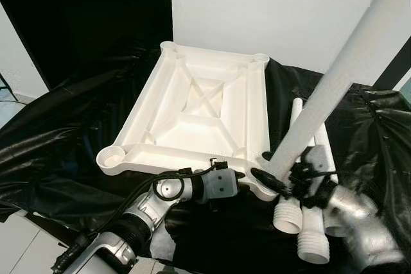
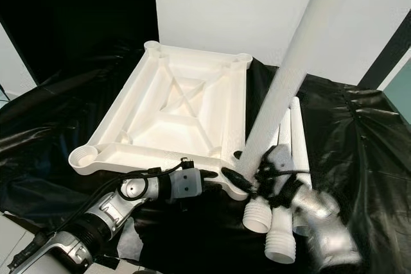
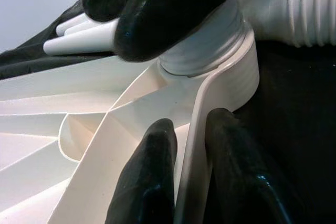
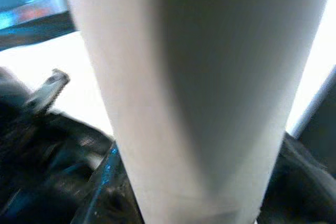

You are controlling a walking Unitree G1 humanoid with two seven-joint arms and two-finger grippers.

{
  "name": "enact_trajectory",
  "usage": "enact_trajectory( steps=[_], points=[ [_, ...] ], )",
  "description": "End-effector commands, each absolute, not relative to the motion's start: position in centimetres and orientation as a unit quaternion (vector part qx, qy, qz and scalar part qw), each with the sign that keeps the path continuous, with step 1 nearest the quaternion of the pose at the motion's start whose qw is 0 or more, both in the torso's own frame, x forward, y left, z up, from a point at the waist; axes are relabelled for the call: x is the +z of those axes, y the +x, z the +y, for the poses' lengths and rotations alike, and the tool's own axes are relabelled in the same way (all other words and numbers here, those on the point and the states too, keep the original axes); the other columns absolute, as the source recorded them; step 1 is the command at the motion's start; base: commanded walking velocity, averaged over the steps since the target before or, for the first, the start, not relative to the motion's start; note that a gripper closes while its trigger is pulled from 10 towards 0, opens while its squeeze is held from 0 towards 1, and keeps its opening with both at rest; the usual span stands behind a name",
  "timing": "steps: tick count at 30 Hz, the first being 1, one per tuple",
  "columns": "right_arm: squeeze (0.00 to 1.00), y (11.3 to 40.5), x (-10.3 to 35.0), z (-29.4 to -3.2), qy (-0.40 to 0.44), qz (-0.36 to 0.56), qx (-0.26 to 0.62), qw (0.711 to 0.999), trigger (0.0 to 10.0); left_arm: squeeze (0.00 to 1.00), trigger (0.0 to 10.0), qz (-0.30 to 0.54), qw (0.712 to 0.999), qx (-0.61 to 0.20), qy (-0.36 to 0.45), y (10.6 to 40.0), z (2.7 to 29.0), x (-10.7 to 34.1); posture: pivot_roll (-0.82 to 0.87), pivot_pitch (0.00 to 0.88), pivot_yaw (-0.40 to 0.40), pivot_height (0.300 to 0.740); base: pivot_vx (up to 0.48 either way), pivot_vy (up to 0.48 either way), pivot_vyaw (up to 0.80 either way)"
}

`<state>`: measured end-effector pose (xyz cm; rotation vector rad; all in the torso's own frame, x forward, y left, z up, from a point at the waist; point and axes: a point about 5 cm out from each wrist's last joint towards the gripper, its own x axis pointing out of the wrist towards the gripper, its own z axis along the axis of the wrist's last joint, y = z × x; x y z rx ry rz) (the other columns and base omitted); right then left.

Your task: Building children table

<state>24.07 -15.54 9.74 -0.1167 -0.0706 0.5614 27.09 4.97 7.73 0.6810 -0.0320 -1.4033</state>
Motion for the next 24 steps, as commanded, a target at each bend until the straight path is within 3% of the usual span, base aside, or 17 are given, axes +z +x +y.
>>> enact_trajectory(
  steps=[1,7,12,13,15,16,19,20,24],
  points=[
    [0.00,23.7,8.2,-17.3,-0.104,-0.001,0.190,0.976,0.0,0.00,10.0,0.064,0.658,-0.679,0.318,25.3,6.1,4.7,0.25,0.000,-0.093,0.740,0.000,0.000,0.00],
    [0.00,23.7,8.4,-17.8,-0.107,-0.033,0.081,0.990,0.0,0.00,10.0,0.066,0.656,-0.681,0.319,25.3,6.2,4.7,0.25,0.000,-0.083,0.740,0.000,0.000,0.00],
    [0.00,23.9,8.3,-17.7,-0.095,-0.023,0.083,0.992,0.0,0.00,10.0,0.066,0.655,-0.682,0.320,25.3,6.2,4.7,0.24,0.000,-0.078,0.740,0.000,0.000,0.00],
    [0.05,23.9,7.9,-16.9,-0.081,-0.007,0.136,0.987,10.0,0.00,10.0,0.065,0.653,-0.683,0.320,25.4,6.1,4.7,0.24,0.000,-0.073,0.740,0.000,0.000,0.00],
    [0.05,23.9,7.8,-16.6,-0.075,-0.005,0.155,0.985,10.0,0.00,10.0,0.065,0.653,-0.683,0.321,25.4,6.1,4.8,0.24,0.000,-0.073,0.740,0.000,0.000,0.00],
    [1.00,24.0,7.9,-16.5,-0.066,0.000,0.173,0.983,10.0,0.00,10.0,0.065,0.652,-0.684,0.321,25.4,6.0,4.8,0.23,0.000,-0.072,0.740,0.000,0.000,0.00],
    [1.00,24.4,8.2,-16.6,-0.056,0.007,0.191,0.980,10.0,0.00,10.0,0.064,0.652,-0.684,0.321,25.4,6.0,4.8,0.23,0.000,-0.073,0.740,0.000,0.000,0.00],
    [0.00,24.8,8.6,-16.8,-0.052,0.009,0.211,0.976,10.0,0.00,10.0,0.064,0.652,-0.684,0.321,25.5,6.0,4.8,0.23,0.000,-0.075,0.740,0.000,0.000,0.00],
    [0.00,25.0,9.2,-17.2,-0.054,0.009,0.250,0.967,10.0,0.00,10.0,0.064,0.652,-0.683,0.321,25.5,5.9,4.9,0.23,0.000,-0.075,0.740,0.000,0.000,0.00]
  ],
)
